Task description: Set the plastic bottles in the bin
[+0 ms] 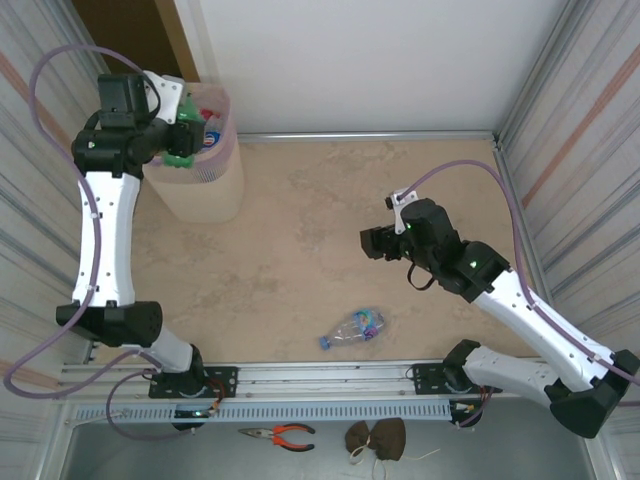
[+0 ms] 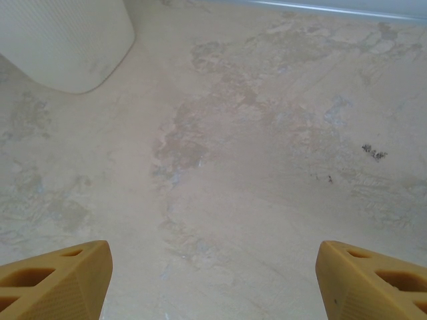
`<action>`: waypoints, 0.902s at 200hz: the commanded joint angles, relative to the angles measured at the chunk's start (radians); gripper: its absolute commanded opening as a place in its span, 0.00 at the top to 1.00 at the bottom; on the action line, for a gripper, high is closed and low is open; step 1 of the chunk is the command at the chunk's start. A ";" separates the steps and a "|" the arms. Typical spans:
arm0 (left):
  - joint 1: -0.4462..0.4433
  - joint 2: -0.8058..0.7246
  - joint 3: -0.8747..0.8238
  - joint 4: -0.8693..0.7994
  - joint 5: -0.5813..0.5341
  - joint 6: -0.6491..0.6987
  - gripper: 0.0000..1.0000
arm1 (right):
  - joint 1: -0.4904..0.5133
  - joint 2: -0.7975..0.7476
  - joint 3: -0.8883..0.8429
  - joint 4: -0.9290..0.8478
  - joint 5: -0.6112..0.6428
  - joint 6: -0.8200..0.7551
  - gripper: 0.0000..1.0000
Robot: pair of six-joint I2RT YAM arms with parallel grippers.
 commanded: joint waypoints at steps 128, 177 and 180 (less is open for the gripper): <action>0.099 0.269 0.103 0.372 -0.313 0.189 0.47 | -0.050 0.099 0.012 0.069 -0.072 -0.032 0.21; 0.166 0.360 0.112 0.258 -0.267 0.153 0.45 | -0.054 0.123 -0.001 0.099 -0.121 -0.011 0.21; 0.168 0.362 0.105 0.256 -0.264 0.151 0.45 | -0.055 0.125 -0.001 0.100 -0.124 -0.010 0.21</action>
